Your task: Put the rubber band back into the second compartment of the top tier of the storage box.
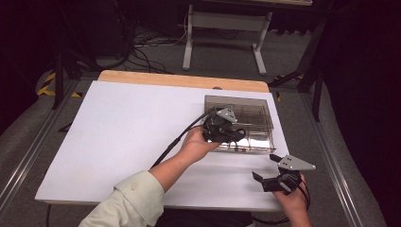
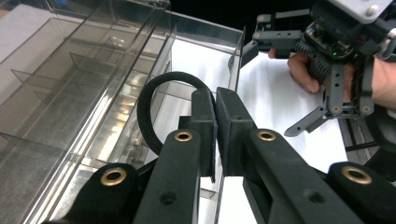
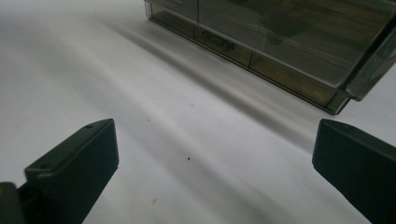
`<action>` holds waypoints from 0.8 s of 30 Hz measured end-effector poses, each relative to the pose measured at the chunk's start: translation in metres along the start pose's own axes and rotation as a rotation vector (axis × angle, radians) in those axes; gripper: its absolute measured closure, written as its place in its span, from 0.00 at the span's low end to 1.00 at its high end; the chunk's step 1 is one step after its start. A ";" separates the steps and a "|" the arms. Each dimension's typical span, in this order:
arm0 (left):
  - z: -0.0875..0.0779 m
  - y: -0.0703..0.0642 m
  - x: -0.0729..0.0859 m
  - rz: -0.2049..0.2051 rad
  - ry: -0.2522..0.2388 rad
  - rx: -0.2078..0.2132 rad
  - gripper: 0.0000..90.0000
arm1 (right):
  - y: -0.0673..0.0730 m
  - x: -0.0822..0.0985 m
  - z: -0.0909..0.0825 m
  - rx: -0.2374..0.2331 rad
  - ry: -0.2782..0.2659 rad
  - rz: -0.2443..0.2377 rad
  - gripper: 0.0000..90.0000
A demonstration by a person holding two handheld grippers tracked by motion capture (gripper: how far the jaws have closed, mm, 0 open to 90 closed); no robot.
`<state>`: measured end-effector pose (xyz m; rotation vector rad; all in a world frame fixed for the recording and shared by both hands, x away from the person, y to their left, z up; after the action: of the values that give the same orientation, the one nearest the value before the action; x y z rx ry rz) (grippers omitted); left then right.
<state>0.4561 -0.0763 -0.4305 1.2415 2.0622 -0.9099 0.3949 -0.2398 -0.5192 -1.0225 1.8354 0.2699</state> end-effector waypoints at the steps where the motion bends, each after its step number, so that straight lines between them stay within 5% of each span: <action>1: 0.001 0.000 0.001 0.000 0.006 -0.002 0.96 | 0.000 0.000 0.000 0.000 0.000 0.001 0.01; 24: 0.009 0.005 0.007 -0.012 0.060 -0.024 0.96 | 0.000 0.000 0.000 -0.002 0.002 -0.002 0.01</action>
<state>0.4591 -0.0784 -0.4428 1.2602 2.1231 -0.8607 0.3948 -0.2395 -0.5194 -1.0263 1.8365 0.2698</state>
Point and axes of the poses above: each handheld gripper's, and its own axes: z roughly forward along the jaws, x roughly out of its underside, y roughly to its left, the point moved 8 cm from there along z, roughly forward along the jaws, and after that the axes turned 14 degrees about -z, right-handed, at the moved point
